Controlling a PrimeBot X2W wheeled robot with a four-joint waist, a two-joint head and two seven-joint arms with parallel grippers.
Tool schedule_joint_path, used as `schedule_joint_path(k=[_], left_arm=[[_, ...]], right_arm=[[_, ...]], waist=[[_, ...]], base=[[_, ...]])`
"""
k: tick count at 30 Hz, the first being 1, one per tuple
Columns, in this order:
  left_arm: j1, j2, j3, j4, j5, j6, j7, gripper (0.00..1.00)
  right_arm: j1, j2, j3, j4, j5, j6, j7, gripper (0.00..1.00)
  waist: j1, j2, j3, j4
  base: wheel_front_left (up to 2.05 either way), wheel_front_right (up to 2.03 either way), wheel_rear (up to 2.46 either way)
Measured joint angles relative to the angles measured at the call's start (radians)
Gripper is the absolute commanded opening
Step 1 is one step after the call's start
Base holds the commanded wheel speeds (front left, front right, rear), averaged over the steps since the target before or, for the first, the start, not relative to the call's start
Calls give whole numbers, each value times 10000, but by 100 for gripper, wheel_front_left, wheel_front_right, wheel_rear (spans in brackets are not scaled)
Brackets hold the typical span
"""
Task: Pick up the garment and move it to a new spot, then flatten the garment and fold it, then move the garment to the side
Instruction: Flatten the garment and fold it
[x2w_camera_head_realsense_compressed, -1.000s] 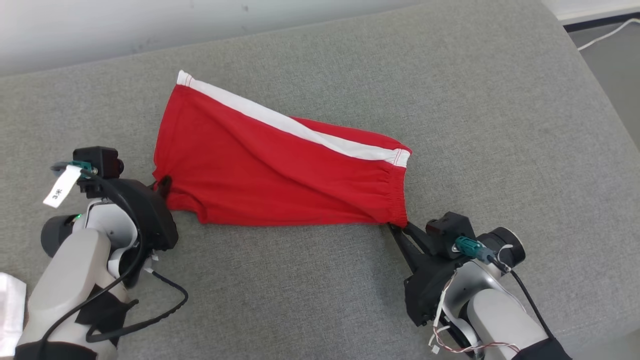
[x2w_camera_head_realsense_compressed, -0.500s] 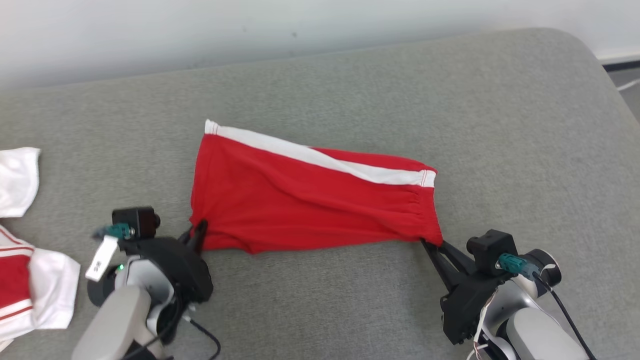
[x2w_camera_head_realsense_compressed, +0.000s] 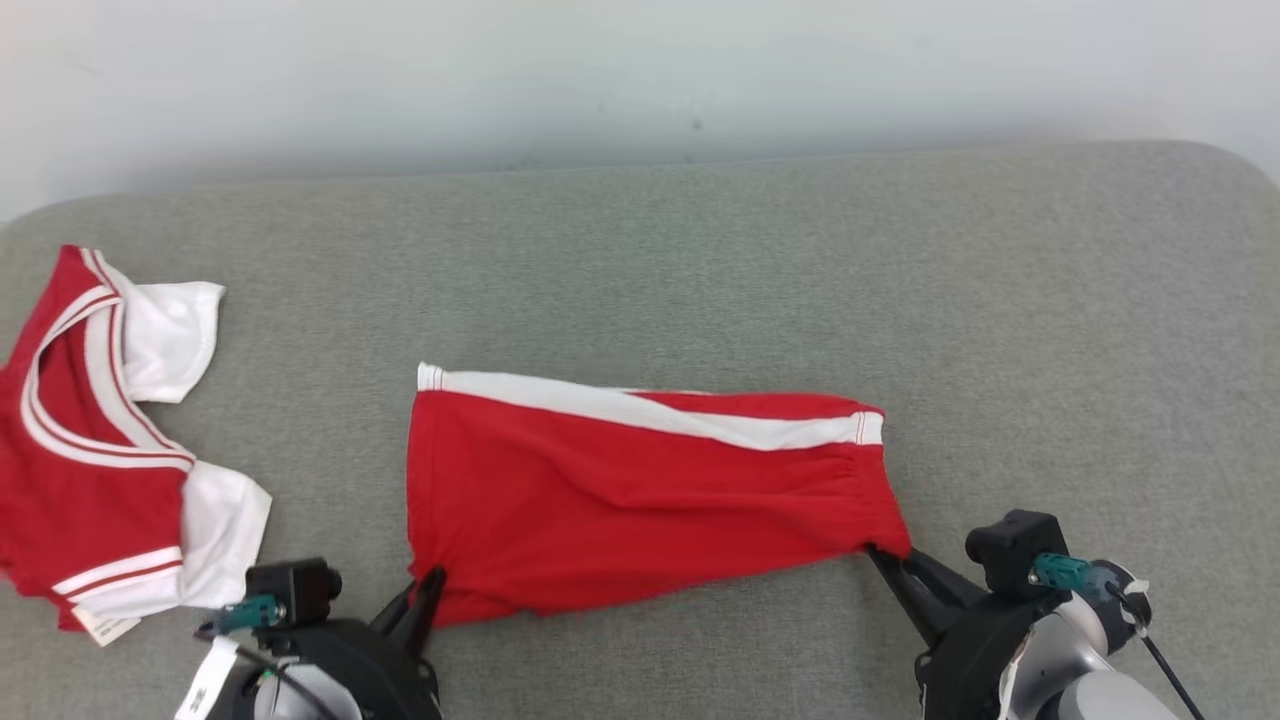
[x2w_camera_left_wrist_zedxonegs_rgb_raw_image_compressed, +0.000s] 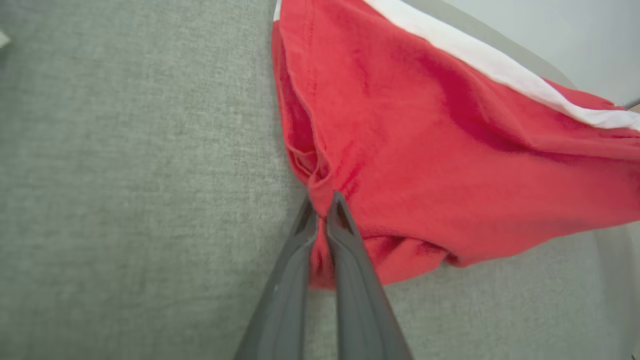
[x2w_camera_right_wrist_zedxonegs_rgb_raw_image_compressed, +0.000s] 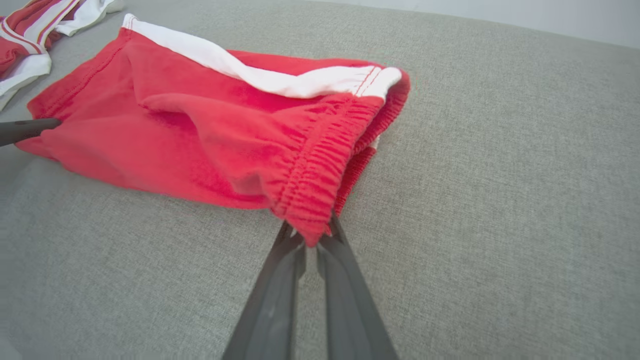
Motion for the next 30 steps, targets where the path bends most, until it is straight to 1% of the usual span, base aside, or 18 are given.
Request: schedule_joint_path(k=[7,13,14,15,19,20,21,26,30], left_arm=[[834,347,-151,-965,-389,-2,151,0],[1180,627,-410,-1770,-516,-2,433,0],[1204,656,-431,-1887,-543,-2,491,83],[1251,685,-462,-1973,-558,-2,564,100],[1477,777,-562,-2265,-560,-44,700,100],[1533,805,-556,-2349,-562,-73,709,100],[1569,844,-522,-2412,-575,-73,709,100],[1846,1172,-272,-2782,-604,-17,769,100],[2176,1300,-90,-3024,-677,138,796,100]], right_arm=[[295,-165,-29,-268,368,42,529,0],[339,-180,56,-424,671,42,1131,0],[359,-180,65,-439,677,42,1189,0],[383,-180,81,-456,719,42,1254,0],[549,-180,155,-470,851,44,1530,0],[589,-180,174,-483,878,44,1593,68],[613,-180,173,-520,903,44,1661,100],[683,-182,44,-690,924,-6,1745,100],[682,-198,-50,-775,930,-94,1749,100]], waist=[[0,0,-63,336],[0,0,-20,387],[0,1,-14,389],[1,1,-7,389],[0,1,5,379],[0,1,7,371],[0,2,10,362],[0,1,-21,289],[1,2,-83,254]], base=[[0,0,0],[0,0,0],[0,0,0],[0,0,0],[0,0,0],[0,0,0],[0,0,0],[0,0,0],[0,0,0]])
